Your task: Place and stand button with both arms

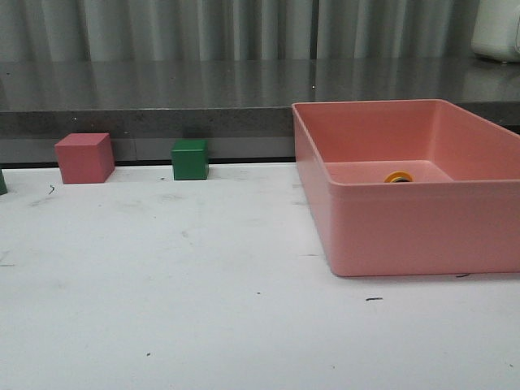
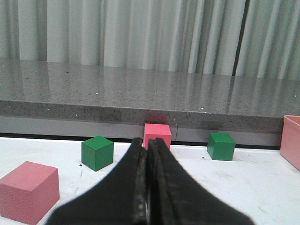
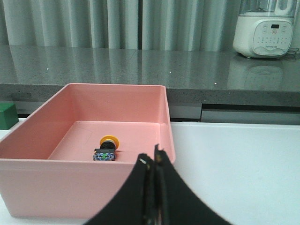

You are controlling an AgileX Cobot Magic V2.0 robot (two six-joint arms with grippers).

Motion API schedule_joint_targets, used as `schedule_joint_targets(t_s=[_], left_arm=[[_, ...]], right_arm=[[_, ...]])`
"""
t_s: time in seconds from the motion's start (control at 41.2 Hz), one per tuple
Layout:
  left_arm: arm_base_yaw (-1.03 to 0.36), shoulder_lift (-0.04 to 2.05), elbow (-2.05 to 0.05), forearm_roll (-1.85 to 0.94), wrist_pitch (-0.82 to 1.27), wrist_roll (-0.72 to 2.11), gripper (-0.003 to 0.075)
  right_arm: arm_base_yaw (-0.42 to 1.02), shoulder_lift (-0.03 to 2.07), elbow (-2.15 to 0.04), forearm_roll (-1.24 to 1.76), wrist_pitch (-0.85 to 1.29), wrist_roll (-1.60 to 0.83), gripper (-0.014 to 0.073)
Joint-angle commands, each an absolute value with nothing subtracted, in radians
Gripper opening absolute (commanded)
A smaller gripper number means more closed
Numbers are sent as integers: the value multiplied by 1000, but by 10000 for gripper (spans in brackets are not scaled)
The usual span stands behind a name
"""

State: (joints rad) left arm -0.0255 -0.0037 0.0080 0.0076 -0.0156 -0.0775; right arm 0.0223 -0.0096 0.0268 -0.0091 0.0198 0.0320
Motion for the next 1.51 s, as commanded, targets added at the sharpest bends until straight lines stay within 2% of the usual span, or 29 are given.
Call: schedule_joint_targets(t_s=[0.0,0.802,0.996,1.215,1.482], left_arm=[[-24,-27,22,6,-96,-83,-20],[-24,-27,22,6,-96,-83,-20],[-24,-27,11,0,-161,-83,-20],[-24,-21,-145,0,-68,-83,-20],[-24,29,-421,6,131,-83,-20]], right_arm=[[16,-29,24,-11,-63,31,-68],[16,-29,24,-11,-75,31,-68],[16,-29,16,-11,-71,31,-68],[16,-29,-119,-11,9,31,-68],[16,88,-408,-11,291,31,-68]])
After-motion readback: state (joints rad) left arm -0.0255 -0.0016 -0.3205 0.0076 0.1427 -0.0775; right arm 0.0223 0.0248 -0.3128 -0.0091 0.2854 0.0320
